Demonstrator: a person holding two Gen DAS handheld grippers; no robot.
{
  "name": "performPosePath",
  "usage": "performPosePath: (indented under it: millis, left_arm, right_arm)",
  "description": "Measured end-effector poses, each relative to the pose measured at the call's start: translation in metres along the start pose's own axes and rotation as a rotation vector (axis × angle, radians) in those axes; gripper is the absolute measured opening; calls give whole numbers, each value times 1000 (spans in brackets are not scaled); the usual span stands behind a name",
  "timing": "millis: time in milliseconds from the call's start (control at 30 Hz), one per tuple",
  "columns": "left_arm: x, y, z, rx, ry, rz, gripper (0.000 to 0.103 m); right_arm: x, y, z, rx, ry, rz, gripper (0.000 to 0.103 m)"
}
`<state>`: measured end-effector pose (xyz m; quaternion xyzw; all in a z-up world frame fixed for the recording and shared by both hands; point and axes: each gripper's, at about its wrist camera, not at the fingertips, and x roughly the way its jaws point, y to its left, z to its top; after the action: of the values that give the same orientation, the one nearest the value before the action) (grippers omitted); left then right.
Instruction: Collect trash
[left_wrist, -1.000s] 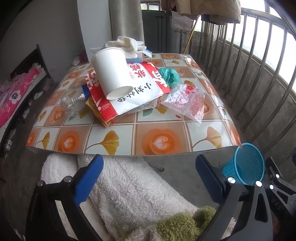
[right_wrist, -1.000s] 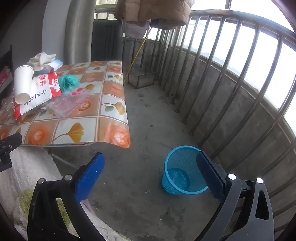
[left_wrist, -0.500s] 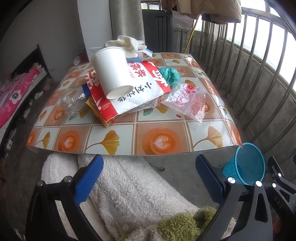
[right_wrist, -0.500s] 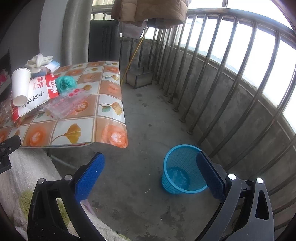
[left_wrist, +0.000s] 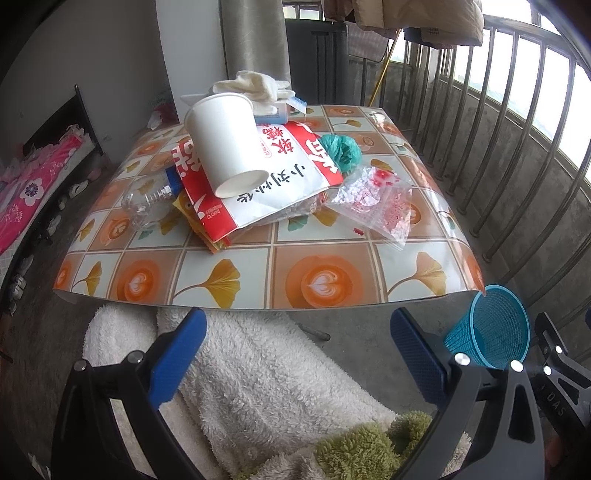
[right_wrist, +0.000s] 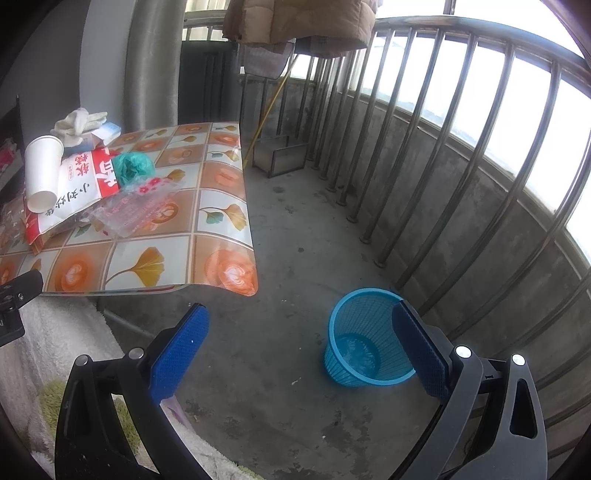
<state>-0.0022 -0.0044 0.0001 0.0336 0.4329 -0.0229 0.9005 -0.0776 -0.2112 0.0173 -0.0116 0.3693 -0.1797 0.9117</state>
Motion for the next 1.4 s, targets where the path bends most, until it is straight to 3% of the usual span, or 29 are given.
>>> performPosePath:
  millis: [900, 1400]
  left_arm:
    - [-2, 7, 2, -10, -11, 16, 98]
    - [-20, 36, 26, -45, -56, 56, 98]
  right_arm:
    - [-2, 9, 4, -30, -33, 32, 95]
    - [-14, 35, 32, -49, -77, 73, 95]
